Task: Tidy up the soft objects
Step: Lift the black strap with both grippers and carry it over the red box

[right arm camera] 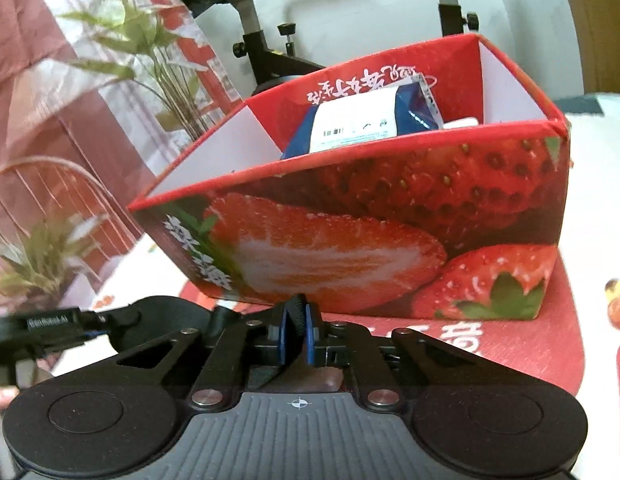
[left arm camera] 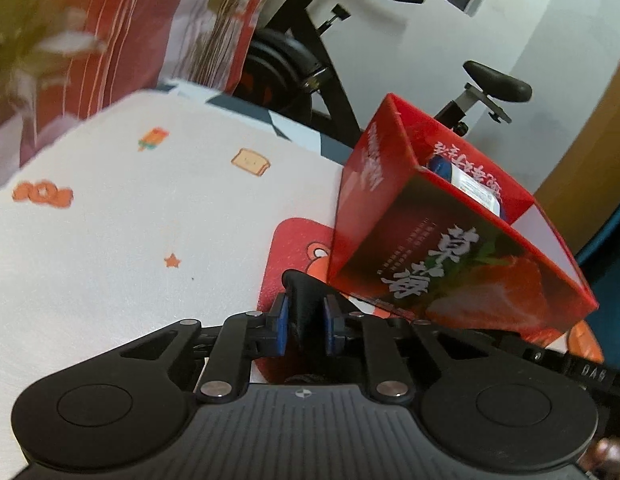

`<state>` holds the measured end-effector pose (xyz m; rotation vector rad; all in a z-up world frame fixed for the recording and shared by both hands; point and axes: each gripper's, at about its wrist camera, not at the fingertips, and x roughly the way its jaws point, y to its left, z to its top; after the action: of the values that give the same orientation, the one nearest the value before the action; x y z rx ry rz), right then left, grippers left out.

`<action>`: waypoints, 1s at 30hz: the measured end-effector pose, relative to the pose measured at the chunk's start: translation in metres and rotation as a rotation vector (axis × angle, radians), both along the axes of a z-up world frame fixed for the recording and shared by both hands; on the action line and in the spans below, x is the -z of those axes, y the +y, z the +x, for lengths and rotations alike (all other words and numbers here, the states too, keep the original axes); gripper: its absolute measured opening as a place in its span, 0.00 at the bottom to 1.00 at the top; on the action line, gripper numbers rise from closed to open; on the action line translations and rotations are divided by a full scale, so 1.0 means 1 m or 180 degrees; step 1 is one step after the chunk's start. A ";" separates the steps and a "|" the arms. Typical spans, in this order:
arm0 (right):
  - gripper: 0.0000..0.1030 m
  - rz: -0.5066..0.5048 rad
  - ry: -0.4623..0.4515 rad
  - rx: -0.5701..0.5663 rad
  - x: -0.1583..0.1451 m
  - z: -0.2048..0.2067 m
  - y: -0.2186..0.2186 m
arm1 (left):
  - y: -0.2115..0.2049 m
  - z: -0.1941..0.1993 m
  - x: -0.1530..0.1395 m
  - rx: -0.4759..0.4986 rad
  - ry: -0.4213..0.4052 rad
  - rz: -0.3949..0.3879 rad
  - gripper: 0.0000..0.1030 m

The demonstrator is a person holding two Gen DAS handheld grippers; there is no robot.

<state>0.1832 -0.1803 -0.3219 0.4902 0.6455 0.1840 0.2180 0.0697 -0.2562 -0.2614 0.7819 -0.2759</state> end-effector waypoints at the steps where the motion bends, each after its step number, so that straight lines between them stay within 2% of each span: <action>1: 0.09 0.0067 0.0014 -0.0012 0.000 0.000 -0.001 | -0.002 -0.002 -0.001 -0.0003 -0.0032 0.0051 0.18; 11: 0.14 0.0322 0.0096 -0.0066 0.004 -0.005 -0.003 | -0.004 -0.019 -0.010 -0.0068 -0.0216 0.0212 0.18; 16: 0.22 0.0473 0.0098 -0.0095 0.004 -0.008 -0.003 | -0.009 -0.029 -0.011 -0.0113 -0.0301 0.0293 0.18; 18: 0.22 0.0563 0.0095 -0.0093 0.005 -0.010 -0.005 | -0.008 -0.031 -0.011 -0.0136 -0.0291 0.0254 0.18; 21: 0.17 0.0663 0.0057 -0.0084 0.005 -0.013 -0.008 | -0.003 -0.034 -0.010 -0.0188 -0.0268 0.0171 0.18; 25: 0.09 0.0559 -0.0007 -0.0129 -0.001 -0.017 -0.007 | -0.002 -0.039 -0.013 -0.0222 -0.0329 0.0111 0.17; 30: 0.07 0.0270 -0.0212 -0.0171 -0.016 -0.024 0.000 | -0.001 -0.046 -0.022 -0.0242 -0.0448 0.0044 0.16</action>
<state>0.1588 -0.1808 -0.3063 0.5465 0.5876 0.2783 0.1716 0.0685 -0.2341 -0.2554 0.6333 -0.2148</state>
